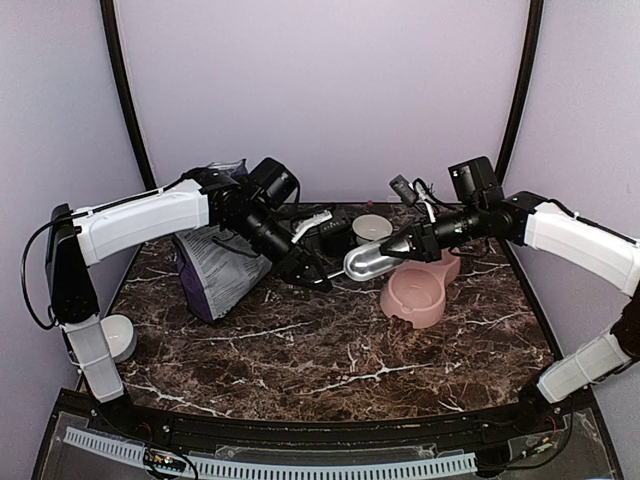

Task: Serve the pet food
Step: Pass from the left arm to the right

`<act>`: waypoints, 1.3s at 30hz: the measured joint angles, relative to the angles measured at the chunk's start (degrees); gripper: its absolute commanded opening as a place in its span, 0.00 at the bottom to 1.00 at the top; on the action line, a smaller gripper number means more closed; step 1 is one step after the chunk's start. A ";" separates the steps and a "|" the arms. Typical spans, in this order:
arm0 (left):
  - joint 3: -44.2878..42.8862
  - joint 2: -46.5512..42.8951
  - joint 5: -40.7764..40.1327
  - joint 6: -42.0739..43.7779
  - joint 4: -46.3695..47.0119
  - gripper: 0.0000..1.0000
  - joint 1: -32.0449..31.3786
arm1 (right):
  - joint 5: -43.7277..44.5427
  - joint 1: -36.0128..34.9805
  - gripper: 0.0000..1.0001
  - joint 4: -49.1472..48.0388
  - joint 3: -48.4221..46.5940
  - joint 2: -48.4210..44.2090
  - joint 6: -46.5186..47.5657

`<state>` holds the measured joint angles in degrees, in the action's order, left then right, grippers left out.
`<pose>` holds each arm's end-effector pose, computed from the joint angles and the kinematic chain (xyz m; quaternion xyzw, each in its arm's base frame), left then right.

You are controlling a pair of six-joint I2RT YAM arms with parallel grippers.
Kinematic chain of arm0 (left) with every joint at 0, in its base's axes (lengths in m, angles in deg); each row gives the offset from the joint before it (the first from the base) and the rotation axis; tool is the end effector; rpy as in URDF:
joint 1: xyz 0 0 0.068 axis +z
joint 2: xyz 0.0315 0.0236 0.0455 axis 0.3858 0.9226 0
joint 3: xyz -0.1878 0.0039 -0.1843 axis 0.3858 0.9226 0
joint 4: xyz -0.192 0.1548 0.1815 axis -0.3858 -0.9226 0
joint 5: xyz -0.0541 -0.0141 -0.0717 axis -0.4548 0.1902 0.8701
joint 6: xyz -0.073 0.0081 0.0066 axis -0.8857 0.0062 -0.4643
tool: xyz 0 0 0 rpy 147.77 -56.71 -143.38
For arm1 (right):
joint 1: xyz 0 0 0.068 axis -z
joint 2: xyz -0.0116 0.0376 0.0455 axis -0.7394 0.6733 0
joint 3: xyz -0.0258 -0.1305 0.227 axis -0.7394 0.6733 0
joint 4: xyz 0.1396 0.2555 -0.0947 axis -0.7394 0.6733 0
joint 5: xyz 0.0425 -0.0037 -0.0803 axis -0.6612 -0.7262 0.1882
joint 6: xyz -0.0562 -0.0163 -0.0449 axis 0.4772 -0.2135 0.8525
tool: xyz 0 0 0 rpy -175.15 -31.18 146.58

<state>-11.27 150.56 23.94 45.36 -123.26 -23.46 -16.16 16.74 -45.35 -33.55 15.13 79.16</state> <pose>0.2817 -0.3546 0.2820 0.5510 0.6969 -0.4177 0.1902 0.2868 0.2235 0.2914 -0.4024 0.7401 0.4399 0.3111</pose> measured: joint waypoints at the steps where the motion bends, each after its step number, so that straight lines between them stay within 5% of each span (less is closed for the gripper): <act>1: 0.00 0.00 -0.17 -0.20 -0.35 0.00 -0.02 | -0.28 0.00 0.01 0.33 -0.07 0.46 0.17; 6: 0.00 0.00 -0.79 -0.52 -1.53 0.05 -0.04 | -1.05 0.00 0.00 1.49 -0.24 1.40 1.51; 18: 3.26 -4.11 -6.23 -1.29 4.15 0.86 -0.57 | -0.92 0.02 0.00 1.11 -0.26 1.29 1.01; 21: 6.03 -7.48 -9.42 -2.14 8.48 0.98 -0.57 | -0.20 -0.07 0.00 -2.08 0.22 -0.24 -1.20; 30: 13.03 -15.04 -22.03 -7.10 23.93 0.92 0.17 | 10.69 0.04 0.00 -15.19 6.08 -8.33 -8.07; 39: 12.85 -14.82 -11.08 -12.11 31.98 0.84 3.13 | 10.82 0.72 0.00 -27.58 8.02 -9.46 -10.54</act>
<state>1.58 135.75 12.86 33.25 -91.28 -20.33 -5.34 17.46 -72.93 -25.53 5.67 68.63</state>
